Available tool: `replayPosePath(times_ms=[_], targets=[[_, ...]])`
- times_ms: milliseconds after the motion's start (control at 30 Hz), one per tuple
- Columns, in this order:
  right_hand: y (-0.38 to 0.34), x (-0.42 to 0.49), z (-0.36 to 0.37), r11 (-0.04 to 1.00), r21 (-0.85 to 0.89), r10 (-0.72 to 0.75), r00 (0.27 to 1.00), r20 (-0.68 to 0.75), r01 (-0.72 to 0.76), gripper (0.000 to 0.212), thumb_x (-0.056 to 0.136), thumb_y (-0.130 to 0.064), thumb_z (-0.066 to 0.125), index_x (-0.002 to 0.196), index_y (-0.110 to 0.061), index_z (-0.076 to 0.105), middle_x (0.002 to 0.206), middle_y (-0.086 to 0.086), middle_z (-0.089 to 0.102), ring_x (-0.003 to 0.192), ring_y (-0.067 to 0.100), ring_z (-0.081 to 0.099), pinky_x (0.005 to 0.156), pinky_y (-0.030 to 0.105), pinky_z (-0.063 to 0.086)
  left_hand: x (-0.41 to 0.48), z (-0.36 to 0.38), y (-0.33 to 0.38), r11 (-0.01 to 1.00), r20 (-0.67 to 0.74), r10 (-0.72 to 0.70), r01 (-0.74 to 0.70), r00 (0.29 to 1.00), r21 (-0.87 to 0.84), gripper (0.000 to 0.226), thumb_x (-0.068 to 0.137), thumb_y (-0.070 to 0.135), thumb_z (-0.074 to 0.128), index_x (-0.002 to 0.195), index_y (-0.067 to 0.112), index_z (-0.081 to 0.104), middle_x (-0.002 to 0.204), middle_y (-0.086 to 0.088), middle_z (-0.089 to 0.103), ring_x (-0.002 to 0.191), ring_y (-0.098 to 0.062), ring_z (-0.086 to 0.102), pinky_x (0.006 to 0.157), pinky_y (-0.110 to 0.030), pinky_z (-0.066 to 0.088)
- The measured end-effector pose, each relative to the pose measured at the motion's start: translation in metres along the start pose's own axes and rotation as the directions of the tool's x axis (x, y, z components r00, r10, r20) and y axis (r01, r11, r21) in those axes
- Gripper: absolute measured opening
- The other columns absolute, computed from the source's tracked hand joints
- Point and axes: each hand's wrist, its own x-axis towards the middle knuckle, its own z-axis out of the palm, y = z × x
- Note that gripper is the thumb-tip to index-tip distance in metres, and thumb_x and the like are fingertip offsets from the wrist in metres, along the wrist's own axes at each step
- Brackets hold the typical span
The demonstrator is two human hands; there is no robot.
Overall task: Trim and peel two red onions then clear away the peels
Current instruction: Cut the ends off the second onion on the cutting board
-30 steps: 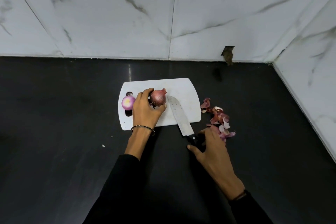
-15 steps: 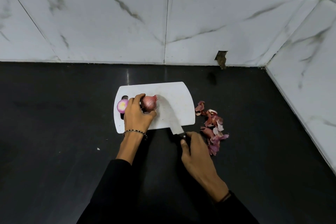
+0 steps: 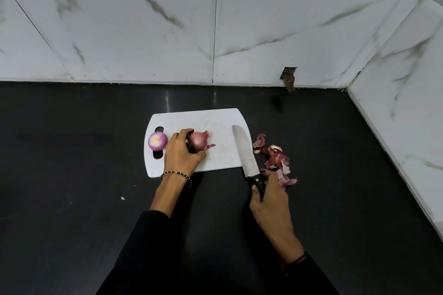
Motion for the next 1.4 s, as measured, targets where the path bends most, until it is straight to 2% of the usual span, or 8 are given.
replayPosePath(times_ms=[67, 233, 367, 433, 600, 1000, 1167, 1400], targets=[[0.004, 0.001, -0.006, 0.999, 0.016, 0.049, 0.997, -0.058, -0.048, 0.026, 0.097, -0.013, 0.057, 0.119, -0.021, 0.044, 0.112, 0.001, 0.059, 0.102, 0.018, 0.059, 0.091, 0.036, 0.051, 0.001, 0.003, 0.004, 1.000, 0.029, 0.003, -0.004, 1.000, 0.005, 0.063, 0.069, 0.014, 0.084, 0.127, 0.015, 0.058, 0.117, -0.005, 0.056, 0.102, -0.023, 0.058, 0.088, -0.034, 0.051], [0.001, -0.001, -0.016, 0.991, 0.113, 0.088, 0.987, -0.137, -0.072, 0.021, 0.100, -0.024, 0.057, 0.115, -0.023, 0.042, 0.115, -0.001, 0.058, 0.101, 0.016, 0.059, 0.086, 0.031, 0.051, 0.005, 0.010, 0.013, 0.997, 0.120, 0.056, -0.062, 0.991, 0.048, 0.064, 0.070, 0.012, 0.083, 0.129, 0.018, 0.058, 0.117, -0.004, 0.054, 0.104, -0.025, 0.058, 0.088, -0.031, 0.048], [-0.008, -0.003, -0.017, 0.984, 0.162, 0.090, 0.987, -0.137, -0.067, 0.025, 0.101, -0.047, 0.050, 0.096, -0.023, 0.052, 0.089, -0.005, 0.063, 0.079, 0.009, 0.062, 0.068, 0.027, 0.047, 0.008, 0.015, 0.019, 0.988, 0.222, 0.116, -0.136, 0.968, 0.077, 0.063, 0.071, 0.014, 0.083, 0.129, 0.024, 0.059, 0.112, 0.000, 0.051, 0.102, -0.024, 0.057, 0.087, -0.027, 0.045], [-0.011, -0.003, -0.017, 0.983, 0.175, 0.081, 0.990, -0.119, -0.059, 0.027, 0.101, -0.049, 0.048, 0.091, -0.025, 0.051, 0.084, -0.004, 0.062, 0.076, 0.010, 0.061, 0.069, 0.030, 0.049, 0.009, 0.017, 0.022, 0.983, 0.259, 0.145, -0.169, 0.955, 0.073, 0.061, 0.073, 0.021, 0.084, 0.128, 0.027, 0.059, 0.111, 0.001, 0.052, 0.102, -0.021, 0.054, 0.088, -0.027, 0.043], [-0.022, -0.001, -0.018, 0.991, 0.129, 0.036, 0.999, -0.021, -0.033, 0.018, 0.103, -0.039, 0.051, 0.094, -0.023, 0.053, 0.083, -0.003, 0.062, 0.074, 0.007, 0.059, 0.059, 0.014, 0.041, 0.012, 0.020, 0.025, 0.973, 0.289, 0.184, -0.215, 0.939, 0.080, 0.057, 0.076, 0.027, 0.084, 0.127, 0.026, 0.060, 0.114, 0.002, 0.058, 0.105, -0.018, 0.055, 0.090, -0.025, 0.041], [-0.032, 0.006, -0.022, 0.994, 0.104, 0.025, 0.996, 0.085, -0.034, 0.013, 0.104, -0.035, 0.048, 0.105, -0.022, 0.051, 0.094, -0.002, 0.059, 0.080, 0.014, 0.060, 0.063, 0.026, 0.049, 0.014, 0.023, 0.040, 0.979, 0.384, 0.188, -0.204, 0.904, 0.002, 0.054, 0.074, 0.016, 0.086, 0.119, 0.024, 0.057, 0.115, 0.006, 0.061, 0.102, -0.018, 0.061, 0.092, -0.032, 0.053], [-0.035, 0.012, -0.020, 0.999, 0.027, 0.022, 0.992, 0.125, -0.026, 0.029, 0.107, -0.041, 0.038, 0.099, -0.016, 0.050, 0.087, 0.002, 0.057, 0.071, 0.008, 0.051, 0.053, 0.016, 0.039, 0.017, 0.026, 0.043, 0.974, 0.392, 0.141, -0.198, 0.909, 0.108, 0.061, 0.075, 0.022, 0.086, 0.128, 0.023, 0.054, 0.123, -0.001, 0.064, 0.106, -0.022, 0.063, 0.095, -0.034, 0.052], [-0.041, 0.022, -0.028, 0.994, -0.080, -0.057, 0.970, 0.237, 0.078, 0.021, 0.109, -0.031, 0.033, 0.101, -0.015, 0.045, 0.079, 0.001, 0.055, 0.064, 0.009, 0.051, 0.052, 0.017, 0.041, 0.020, 0.029, 0.049, 0.945, 0.392, 0.097, -0.208, 0.915, 0.251, 0.058, 0.080, 0.027, 0.081, 0.132, 0.018, 0.057, 0.121, -0.008, 0.067, 0.110, -0.028, 0.061, 0.097, -0.036, 0.049]])
